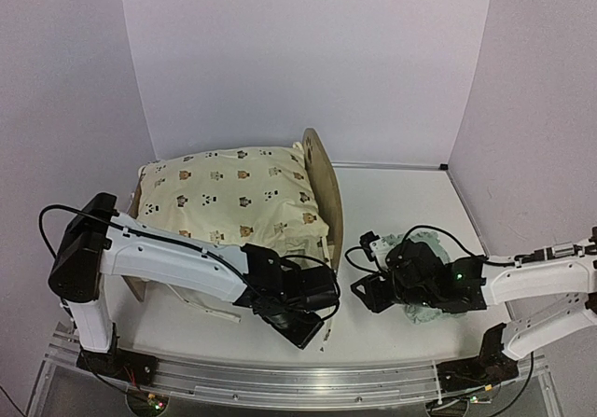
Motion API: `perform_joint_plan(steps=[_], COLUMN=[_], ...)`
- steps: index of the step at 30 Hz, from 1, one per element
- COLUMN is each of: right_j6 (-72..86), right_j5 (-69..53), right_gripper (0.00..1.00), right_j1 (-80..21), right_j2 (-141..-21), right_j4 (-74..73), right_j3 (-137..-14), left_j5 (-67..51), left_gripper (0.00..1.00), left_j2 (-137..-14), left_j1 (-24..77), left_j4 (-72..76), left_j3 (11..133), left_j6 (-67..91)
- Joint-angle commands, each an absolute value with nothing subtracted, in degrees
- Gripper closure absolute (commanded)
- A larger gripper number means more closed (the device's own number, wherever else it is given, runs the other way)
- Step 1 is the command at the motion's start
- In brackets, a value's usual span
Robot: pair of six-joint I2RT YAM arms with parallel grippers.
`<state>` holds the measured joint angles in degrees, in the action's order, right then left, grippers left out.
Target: Set up the pet bed
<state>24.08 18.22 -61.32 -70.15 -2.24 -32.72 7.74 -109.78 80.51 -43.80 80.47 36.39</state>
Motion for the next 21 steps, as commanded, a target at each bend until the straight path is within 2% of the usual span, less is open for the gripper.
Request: perform_joint_plan(steps=[1, 21], right_j6=[24.36, 24.39], right_j5=[17.75, 18.38], right_gripper=[0.62, 0.62], right_j1=[-61.54, -61.53], right_j2=[-71.14, -73.18], right_j4=[-0.53, -0.53], right_j3=[-34.49, -35.3], left_j5=[11.93, 9.88], left_gripper=[0.39, 0.43], left_j2=[-110.94, -113.16], left_j1=[80.53, 79.72], left_j4=[-44.47, -40.37], left_j3=[78.89, 79.01], left_j6=[40.1, 39.61])
